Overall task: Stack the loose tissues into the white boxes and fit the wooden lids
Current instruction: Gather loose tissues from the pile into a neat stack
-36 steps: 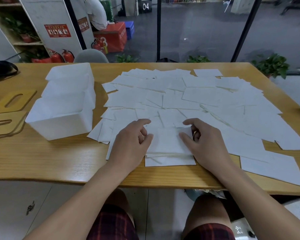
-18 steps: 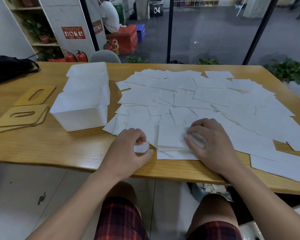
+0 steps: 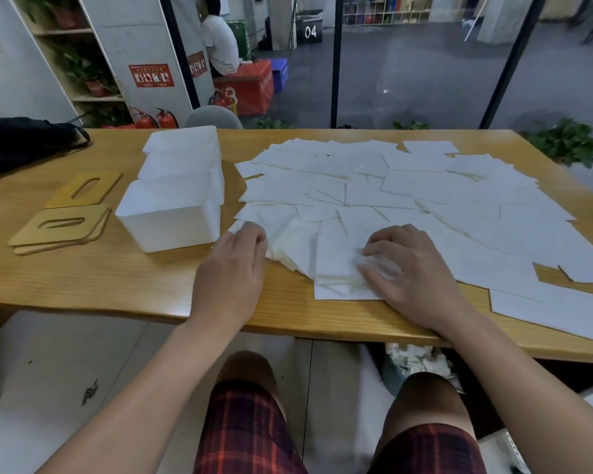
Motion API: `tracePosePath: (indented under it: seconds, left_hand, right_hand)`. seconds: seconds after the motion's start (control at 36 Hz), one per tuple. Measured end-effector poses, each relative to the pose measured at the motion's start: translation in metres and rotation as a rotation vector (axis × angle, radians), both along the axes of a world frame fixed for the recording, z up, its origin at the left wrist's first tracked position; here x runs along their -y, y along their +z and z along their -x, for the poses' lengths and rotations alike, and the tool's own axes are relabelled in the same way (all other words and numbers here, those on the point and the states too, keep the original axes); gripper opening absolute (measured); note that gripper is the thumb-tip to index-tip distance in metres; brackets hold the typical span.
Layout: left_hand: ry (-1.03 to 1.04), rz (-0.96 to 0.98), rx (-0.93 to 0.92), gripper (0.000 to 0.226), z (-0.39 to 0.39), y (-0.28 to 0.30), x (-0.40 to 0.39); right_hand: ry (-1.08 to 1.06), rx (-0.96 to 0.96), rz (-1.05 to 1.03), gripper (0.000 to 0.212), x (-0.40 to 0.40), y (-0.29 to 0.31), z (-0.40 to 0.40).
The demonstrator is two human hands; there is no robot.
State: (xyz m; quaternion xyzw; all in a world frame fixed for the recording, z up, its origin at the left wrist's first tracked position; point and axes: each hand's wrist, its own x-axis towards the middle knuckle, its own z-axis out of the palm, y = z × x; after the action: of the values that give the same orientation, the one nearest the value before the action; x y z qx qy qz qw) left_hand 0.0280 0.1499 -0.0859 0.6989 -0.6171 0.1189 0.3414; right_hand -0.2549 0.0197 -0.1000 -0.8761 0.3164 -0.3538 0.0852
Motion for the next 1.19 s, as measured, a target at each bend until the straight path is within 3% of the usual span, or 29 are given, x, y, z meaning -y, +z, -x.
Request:
tracePosePath:
  seconds: [0.11,0.25,0.33,0.44,0.5,0.56,0.58,0.64,0.67,0.72,0.78,0.86,0.92,1.08,1.19]
  left_hand:
    - [0.003,0.106,-0.115,0.011,-0.005,0.017,0.005]
    - [-0.147,0.152,-0.281,0.009,0.006,0.025,0.018]
    - [-0.265,0.100,-0.297,0.010,0.018,0.021,0.027]
    - [-0.342,0.038,-0.351,0.030,0.033,0.013,0.036]
    - [-0.358,0.045,-0.368,0.026,0.039,0.010,0.039]
    - [-0.372,0.066,-0.399,0.017,0.044,0.010,0.042]
    - [-0.380,0.070,-0.426,0.013,0.046,0.010,0.043]
    - [-0.390,0.065,-0.478,0.009,0.050,0.012,0.046]
    - [-0.387,0.058,-0.506,0.010,0.051,0.013,0.047]
    - [-0.384,0.052,-0.570,0.011,0.052,0.013,0.052]
    - [-0.383,0.048,-0.624,0.018,0.053,0.011,0.057]
    - [-0.371,-0.002,-0.679,0.010,0.055,0.007,0.067]
    - [-0.336,-0.050,-0.665,0.008,0.057,0.001,0.073]
    - [-0.226,-0.107,-0.473,0.029,0.058,-0.012,0.082]
    - [-0.197,-0.094,-0.464,0.032,0.057,-0.018,0.077]
  right_hand:
    - [0.017,-0.035,-0.030,0.035,-0.003,0.003,0.000]
    - [-0.004,-0.023,-0.066,0.055,-0.001,0.003,0.002]
    - [-0.012,0.059,-0.121,0.070,0.002,0.004,0.003]
    - [-0.012,0.182,-0.175,0.094,0.005,0.005,0.006]
    - [0.010,0.240,-0.220,0.103,0.005,0.006,0.008]
    - [0.009,0.266,-0.251,0.097,0.005,0.008,0.010]
    - [-0.001,0.283,-0.266,0.083,0.007,0.008,0.011]
    - [-0.034,0.352,-0.265,0.028,0.008,0.009,0.015]
    - [-0.021,0.390,-0.296,0.015,0.008,0.009,0.017]
    - [0.018,0.455,-0.367,0.025,0.006,0.007,0.020]
    - [0.063,0.490,-0.444,0.002,0.000,0.008,0.021]
    - [0.028,0.528,-0.532,0.035,-0.001,0.004,0.024]
    - [-0.028,0.496,-0.529,0.044,0.000,0.001,0.025]
    - [-0.131,0.380,-0.489,0.046,-0.001,-0.002,0.021]
    - [-0.183,0.332,-0.478,0.043,0.002,-0.006,0.022]
